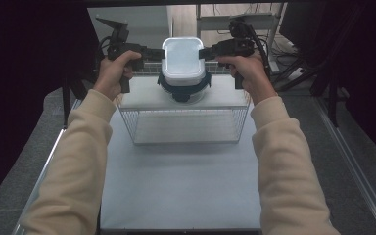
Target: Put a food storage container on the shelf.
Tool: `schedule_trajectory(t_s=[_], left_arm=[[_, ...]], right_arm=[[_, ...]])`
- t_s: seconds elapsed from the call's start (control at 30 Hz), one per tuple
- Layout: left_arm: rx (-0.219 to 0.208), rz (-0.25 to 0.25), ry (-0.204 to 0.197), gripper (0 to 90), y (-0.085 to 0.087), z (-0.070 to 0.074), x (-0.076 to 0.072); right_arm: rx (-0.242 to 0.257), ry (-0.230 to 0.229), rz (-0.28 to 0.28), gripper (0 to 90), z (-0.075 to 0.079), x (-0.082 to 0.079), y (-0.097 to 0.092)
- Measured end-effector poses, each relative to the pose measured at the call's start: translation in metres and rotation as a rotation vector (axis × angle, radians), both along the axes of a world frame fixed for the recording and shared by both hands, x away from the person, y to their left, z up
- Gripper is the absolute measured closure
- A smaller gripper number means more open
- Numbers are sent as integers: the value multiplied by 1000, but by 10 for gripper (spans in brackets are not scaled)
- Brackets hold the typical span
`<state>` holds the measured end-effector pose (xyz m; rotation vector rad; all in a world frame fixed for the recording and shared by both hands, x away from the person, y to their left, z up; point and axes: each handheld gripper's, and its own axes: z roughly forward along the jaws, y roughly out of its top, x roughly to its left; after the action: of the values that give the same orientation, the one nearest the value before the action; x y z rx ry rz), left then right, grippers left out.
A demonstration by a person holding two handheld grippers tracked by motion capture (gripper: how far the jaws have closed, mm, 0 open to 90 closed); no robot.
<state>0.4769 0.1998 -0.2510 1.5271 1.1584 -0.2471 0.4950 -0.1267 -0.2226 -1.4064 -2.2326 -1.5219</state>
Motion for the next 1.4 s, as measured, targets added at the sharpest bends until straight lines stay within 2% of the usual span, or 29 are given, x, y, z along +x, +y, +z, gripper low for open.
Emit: schedule_trajectory(t_s=[0.17, 0.23, 0.3, 0.37, 0.5, 0.53, 0.57, 0.6, 0.67, 0.7, 0.73, 0.8, 0.83, 0.87, 0.9, 0.93, 0.97, 1.03, 1.13, 1.17, 1.2, 1.27, 1.3, 1.33, 1.4], left_arm=[[-43, 29, 39, 724, 0, -9, 13], [-44, 34, 42, 718, -1, -10, 14], [-44, 39, 49, 705, -2, -12, 16], [-44, 39, 54, 689, -3, -15, 17], [-69, 40, 67, 643, -3, -20, 19], [-52, 48, 65, 612, -5, -20, 18], [-52, 48, 65, 562, -5, -20, 18], [-40, 62, 55, 562, -5, -19, 17], [-24, 96, 19, 452, -3, -14, 12], [-23, 105, -3, 393, -1, -12, 8], [-17, 115, -49, 375, 4, -6, -3], [12, 109, -96, 340, 8, -3, -17], [12, 109, -96, 322, 8, -3, -17], [24, 108, -115, 313, 11, -1, -24], [41, 104, -137, 313, 13, -1, -32], [87, 105, -181, 302, 17, -2, -48], [87, 105, -181, 301, 17, -2, -48], [127, 120, -211, 301, 19, -6, -65], [171, 107, -256, 297, 21, -15, -89], [181, 103, -263, 292, 21, -18, -95], [209, 90, -287, 292, 20, -25, -109], [207, 71, -303, 289, 18, -33, -124], [207, 71, -303, 289, 18, -33, -124], [206, 50, -317, 289, 18, -41, -138], [220, 47, -339, 288, 18, -49, -152]], right_arm=[[49, 72, -30, 671, -8, 13, -2], [57, 82, -36, 665, -9, 14, -3], [84, 113, -46, 646, -15, 18, -5], [91, 123, -50, 629, -18, 19, -5], [112, 124, -55, 609, -21, 20, -6], [116, 128, -57, 532, -23, 19, -6], [116, 128, -57, 532, -23, 19, -6], [114, 117, -60, 459, -23, 19, -6], [123, 80, -84, 352, -20, 16, -8], [118, 27, -98, 315, -14, 9, -12], [116, 6, -90, 303, -11, 5, -15], [96, -44, -72, 281, -4, -6, -21], [96, -44, -72, 281, -4, -6, -21], [71, -99, -39, 269, 0, -19, -26], [71, -99, -39, 269, 0, -19, -26], [31, -156, -23, 259, 3, -33, -31], [31, -156, -23, 259, 3, -33, -31], [-17, -214, -13, 249, 2, -49, -35], [-66, -271, 14, 250, -6, -72, -42], [-79, -299, 24, 256, -15, -86, -47], [-84, -314, 30, 264, -20, -93, -50], [-96, -342, 37, 268, -30, -106, -56], [-96, -342, 37, 268, -30, -106, -56], [-122, -371, 32, 268, -40, -117, -62], [-133, -392, 25, 268, -50, -129, -68]])
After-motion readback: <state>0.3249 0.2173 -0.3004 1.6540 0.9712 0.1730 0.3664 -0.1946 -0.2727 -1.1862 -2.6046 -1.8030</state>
